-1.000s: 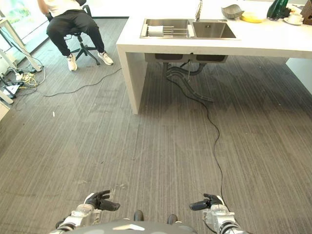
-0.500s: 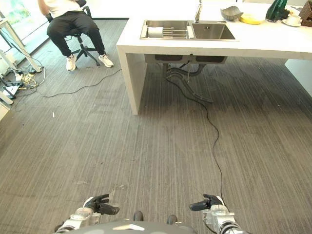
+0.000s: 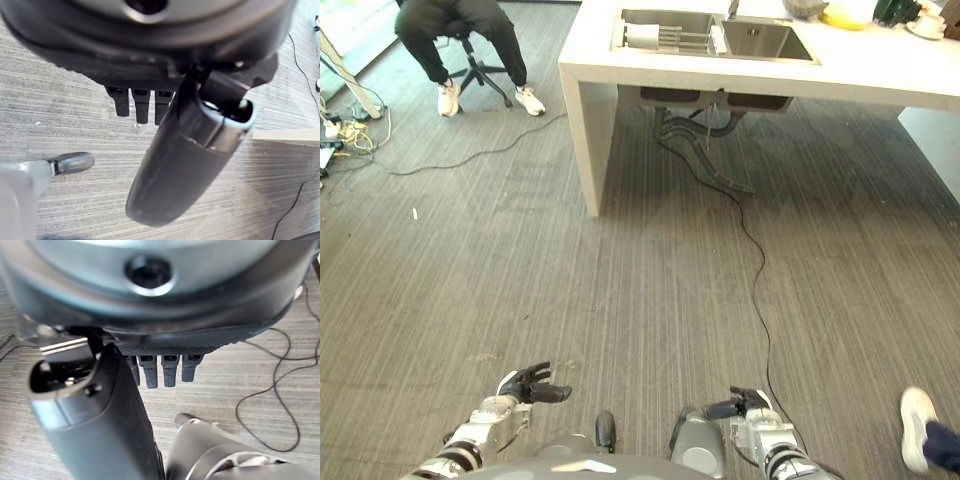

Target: Place the dishes in the dishwasher.

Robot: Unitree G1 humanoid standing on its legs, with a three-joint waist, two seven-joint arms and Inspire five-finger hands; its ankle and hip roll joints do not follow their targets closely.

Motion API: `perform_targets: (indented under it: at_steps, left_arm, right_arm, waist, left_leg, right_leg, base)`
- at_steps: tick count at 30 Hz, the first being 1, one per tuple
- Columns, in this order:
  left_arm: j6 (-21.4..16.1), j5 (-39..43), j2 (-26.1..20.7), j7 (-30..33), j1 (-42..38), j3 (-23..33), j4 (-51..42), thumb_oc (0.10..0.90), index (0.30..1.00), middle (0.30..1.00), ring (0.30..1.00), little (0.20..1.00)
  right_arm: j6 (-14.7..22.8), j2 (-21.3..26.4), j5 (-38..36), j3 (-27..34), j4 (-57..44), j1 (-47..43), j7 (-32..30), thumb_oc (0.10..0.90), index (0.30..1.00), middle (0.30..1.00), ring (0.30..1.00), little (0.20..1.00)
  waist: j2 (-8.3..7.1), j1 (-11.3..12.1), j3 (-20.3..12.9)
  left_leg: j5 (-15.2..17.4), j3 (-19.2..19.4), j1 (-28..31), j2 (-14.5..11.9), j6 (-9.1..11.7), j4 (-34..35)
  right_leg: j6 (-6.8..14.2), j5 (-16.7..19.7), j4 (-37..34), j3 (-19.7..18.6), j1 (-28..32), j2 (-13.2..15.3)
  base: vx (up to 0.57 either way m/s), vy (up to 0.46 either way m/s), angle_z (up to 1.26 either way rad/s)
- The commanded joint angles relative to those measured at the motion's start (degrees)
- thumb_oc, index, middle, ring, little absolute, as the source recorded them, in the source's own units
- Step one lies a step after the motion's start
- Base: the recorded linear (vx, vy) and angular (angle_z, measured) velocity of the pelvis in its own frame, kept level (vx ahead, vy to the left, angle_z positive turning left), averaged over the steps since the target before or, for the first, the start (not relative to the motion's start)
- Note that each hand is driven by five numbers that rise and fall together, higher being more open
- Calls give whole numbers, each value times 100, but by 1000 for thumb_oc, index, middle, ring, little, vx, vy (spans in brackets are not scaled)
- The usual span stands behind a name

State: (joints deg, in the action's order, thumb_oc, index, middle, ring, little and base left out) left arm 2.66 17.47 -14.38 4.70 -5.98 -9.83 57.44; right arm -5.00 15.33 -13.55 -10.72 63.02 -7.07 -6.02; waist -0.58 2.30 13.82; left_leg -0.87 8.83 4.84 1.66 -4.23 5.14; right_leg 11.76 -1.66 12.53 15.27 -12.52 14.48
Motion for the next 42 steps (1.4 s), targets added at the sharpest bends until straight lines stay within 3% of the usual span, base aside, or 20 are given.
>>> perform_targets:
  at_steps: [1,5,8,11,12,14,16,17,18,19,22,24,25,26,28,32,34,35,39,42]
  left_arm:
    - [-223,131,-116,77,-125,29,-539,800,900,900,900,900]
    - [-240,162,-203,100,-8,168,-731,800,900,900,900,900]
    - [-222,220,-239,104,74,223,-920,800,900,900,900,900]
    - [-211,362,-272,102,198,262,-1104,800,900,900,900,900]
    - [-189,376,-281,56,251,250,-1236,800,900,900,900,900]
    - [-146,300,-481,3,296,184,-1793,800,900,900,900,900]
    - [-143,300,-486,4,295,186,-1797,800,900,900,900,900]
    - [-113,365,-605,32,240,206,-2208,800,900,900,900,900]
    - [-115,374,-660,44,235,250,-2389,800,900,900,900,900]
    - [-164,576,-652,76,196,293,-2619,800,900,900,900,900]
    - [-244,749,-618,105,208,410,-2819,800,900,900,900,900]
    - [-318,850,-658,60,182,459,-3101,800,900,900,900,900]
    - [-317,851,-660,61,184,458,-3103,800,900,900,900,900]
    - [-404,911,-686,63,150,527,-3339,800,900,900,900,900]
    - [-500,902,-775,86,106,561,-3593,800,900,900,900,900]
    - [-555,938,-875,61,230,680,-4012,800,900,900,900,900]
    - [-565,917,-1050,-54,274,739,-4419,800,900,900,900,900]
    - [-562,918,-1058,-55,277,738,-4425,800,900,900,900,900]
    - [-549,750,-1305,-164,350,826,-5056,800,900,900,900,900]
    - [-579,641,-1443,-166,306,858,-5488,800,900,900,900,900]
  right_arm:
    - [87,238,-40,21,-99,-294,-128,800,900,900,900,900]
    - [23,258,82,41,-283,-102,-41,800,900,900,900,900]
    - [25,313,156,38,-311,54,38,800,900,900,900,900]
    - [2,386,217,37,-221,132,84,800,900,900,900,900]
    - [-15,420,263,4,-187,136,98,800,900,900,900,900]
    - [12,576,300,-69,-302,92,85,800,900,900,900,900]
    - [12,572,301,-69,-302,90,85,800,900,900,900,900]
    - [16,698,210,-48,-356,39,27,800,900,900,900,900]
    - [23,749,192,-29,-327,-12,13,800,900,900,900,900]
    - [27,724,148,-5,-131,-52,-26,800,900,900,900,900]
    - [43,634,80,33,158,-21,-13,800,900,900,900,900]
    - [89,576,-16,148,457,41,2,800,900,900,900,900]
    - [91,575,-16,149,460,41,3,800,900,900,900,900]
    - [112,524,-32,179,660,14,-9,800,900,900,900,900]
    - [139,459,-16,242,849,51,-29,800,900,900,900,900]
    - [115,326,183,259,1068,156,31,800,900,900,900,900]
    - [70,236,373,318,1351,204,78,800,900,900,900,900]
    - [74,228,375,321,1355,204,78,800,900,900,900,900]
    - [45,114,444,471,1548,313,152,800,900,900,900,900]
    - [44,23,453,487,1496,296,211,800,900,900,900,900]
  waist:
    - [30,21,16]
    - [-62,-103,-5]
    - [-104,-188,-186]
    - [-13,-215,-279]
    - [26,-199,-290]
    - [49,-88,-90]
    - [23,-110,-104]
    - [-23,52,231]
    - [-18,71,309]
    - [-66,237,401]
    - [-95,409,305]
    - [-148,598,221]
    - [-151,607,230]
    - [-26,808,182]
    - [15,961,186]
    - [-72,1078,35]
    - [-310,1170,-108]
    - [-325,1184,-112]
    - [-566,1217,-236]
    - [-671,1146,-183]
  left_leg:
    - [914,-583,468,-185,408,-366]
    - [1268,-921,902,-283,594,-401]
    - [1476,-1081,1119,-484,678,-486]
    - [1377,-1184,1028,-781,788,-909]
    - [1209,-1201,901,-857,824,-1211]
    - [497,-1265,-52,-1058,891,-3006]
    - [470,-1287,-86,-1028,888,-3004]
    - [-41,-1299,-833,-1099,846,-4376]
    - [-101,-1079,-1013,-1240,820,-4713]
    - [213,-921,-1476,-939,786,-4838]
    - [389,-925,-1781,-460,768,-4242]
    - [397,-639,-2073,-447,750,-2931]
    - [399,-630,-2054,-447,749,-2923]
    - [-250,-818,-2304,-274,841,-1870]
    - [-741,-913,-2385,-285,993,-1108]
    - [-863,-801,-2253,-351,924,-865]
    - [-779,-815,-2194,-290,814,-982]
    - [-768,-799,-2197,-287,810,-990]
    - [-404,-710,-2080,-227,614,-1212]
    - [-24,-678,-1933,-122,412,-1382]
  right_leg:
    - [35,706,-562,-5,-19,-81]
    - [252,1267,-1138,-240,-297,46]
    - [163,1151,-901,-203,-249,-24]
    - [31,950,-556,-97,-307,-192]
    - [-44,838,-505,-21,-244,-257]
    - [-406,396,-557,173,125,-580]
    - [-406,412,-568,186,109,-550]
    - [-690,220,-600,239,407,-678]
    - [-787,119,-629,329,537,-744]
    - [-825,-7,-748,305,820,-837]
    - [-772,-79,-936,197,1037,-930]
    - [-707,-229,-1209,213,1456,-1037]
    - [-706,-230,-1213,205,1469,-1034]
    - [-700,-320,-1368,106,1720,-1302]
    - [-675,-464,-1564,10,2134,-1459]
    - [-635,-669,-1627,-126,2448,-1486]
    - [-596,-776,-1411,-282,2494,-1378]
    - [-592,-789,-1396,-294,2483,-1366]
    - [-411,-866,-635,-326,2366,-1205]
    - [-82,-418,665,-307,1864,-1023]
  base:
    - [245,-95,35]
    - [409,-152,51]
    - [362,-192,63]
    - [267,-204,56]
    - [240,-290,26]
    - [245,-367,16]
    - [46,-185,7]
    - [110,-351,-29]
    - [306,-460,-16]
    - [344,-209,17]
    - [270,-59,-15]
    - [414,-63,-38]
    - [507,-26,5]
    - [418,0,-1]
    - [477,15,-13]
    - [342,85,-53]
    - [342,91,-58]
    - [343,97,-41]
    - [252,110,-23]
    - [153,118,-3]
